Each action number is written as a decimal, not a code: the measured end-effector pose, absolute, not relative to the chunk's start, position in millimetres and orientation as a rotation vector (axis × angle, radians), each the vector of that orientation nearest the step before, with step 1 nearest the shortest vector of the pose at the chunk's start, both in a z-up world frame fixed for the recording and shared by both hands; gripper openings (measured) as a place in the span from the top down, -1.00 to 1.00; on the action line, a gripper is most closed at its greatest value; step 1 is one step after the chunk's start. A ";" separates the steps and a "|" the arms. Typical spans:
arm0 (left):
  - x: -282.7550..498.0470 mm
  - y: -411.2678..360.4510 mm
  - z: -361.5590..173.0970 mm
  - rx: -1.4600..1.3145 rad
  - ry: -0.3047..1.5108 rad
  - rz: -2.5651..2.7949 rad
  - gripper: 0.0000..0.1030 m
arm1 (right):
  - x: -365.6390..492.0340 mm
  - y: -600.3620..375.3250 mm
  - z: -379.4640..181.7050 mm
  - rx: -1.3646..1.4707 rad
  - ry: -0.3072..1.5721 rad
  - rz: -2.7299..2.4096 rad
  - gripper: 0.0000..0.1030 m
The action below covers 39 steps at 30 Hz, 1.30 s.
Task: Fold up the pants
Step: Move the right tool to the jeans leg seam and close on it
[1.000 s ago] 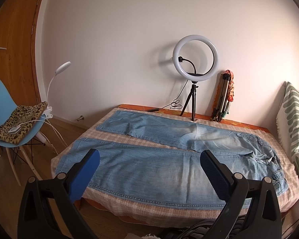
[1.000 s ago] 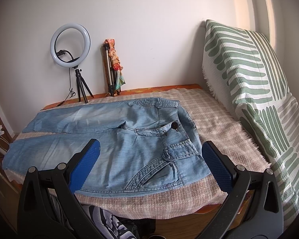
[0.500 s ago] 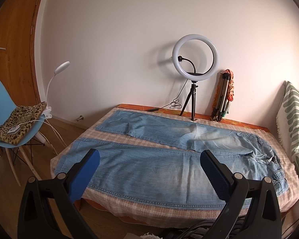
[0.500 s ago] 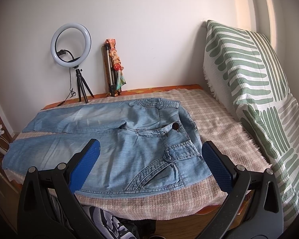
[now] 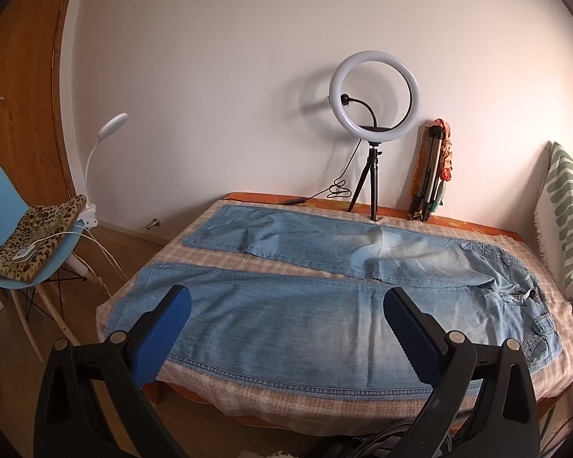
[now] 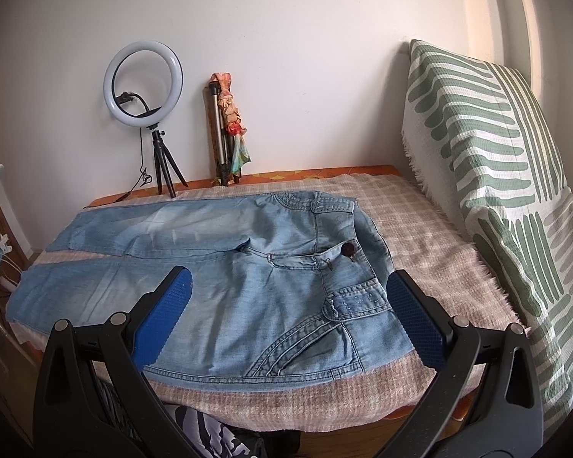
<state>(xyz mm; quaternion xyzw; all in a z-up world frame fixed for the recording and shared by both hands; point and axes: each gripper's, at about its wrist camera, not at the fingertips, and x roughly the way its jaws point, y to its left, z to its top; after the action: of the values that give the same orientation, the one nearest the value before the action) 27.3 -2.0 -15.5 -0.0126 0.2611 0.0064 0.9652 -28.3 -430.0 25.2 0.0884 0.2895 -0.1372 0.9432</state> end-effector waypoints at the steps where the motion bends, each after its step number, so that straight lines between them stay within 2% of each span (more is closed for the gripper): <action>1: 31.3 0.4 -19.1 -0.025 0.543 0.014 -0.97 | -22.4 -431.1 27.9 0.175 0.593 -0.263 -1.00; 7: 54.7 11.5 -38.1 -0.010 0.610 -0.015 -0.97 | 25.4 -429.5 40.2 0.090 0.613 -0.121 -1.00; 11: 74.0 23.2 -41.4 -0.013 0.588 -0.063 -0.97 | 73.3 -420.6 43.5 0.039 0.645 -0.035 -1.00; 20: 157.7 42.9 -52.4 -0.005 0.696 -0.078 -0.97 | 204.4 -390.2 30.6 0.066 0.726 0.197 -1.00; 24: 200.3 45.6 -60.3 0.011 0.737 -0.068 -0.97 | 279.0 -372.5 4.8 0.022 0.863 0.271 -1.00; 31: 279.3 41.2 -79.5 0.039 0.820 -0.103 -0.97 | 386.7 -355.4 -61.0 0.002 0.990 0.349 -1.00; 37: 349.4 53.8 -103.4 -0.019 0.887 -0.087 -0.97 | 451.7 -334.4 -116.8 -0.031 1.061 0.399 -0.73; 39: 369.5 59.9 -113.7 -0.043 0.912 -0.079 -0.97 | 466.9 -324.5 -133.6 -0.060 1.080 0.420 -0.73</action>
<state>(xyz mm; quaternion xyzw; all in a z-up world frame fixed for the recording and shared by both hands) 369.5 59.9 -113.7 -0.0208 0.4403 -0.0380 0.8968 466.9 -324.5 -133.6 -0.0283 0.5101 0.1985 0.8364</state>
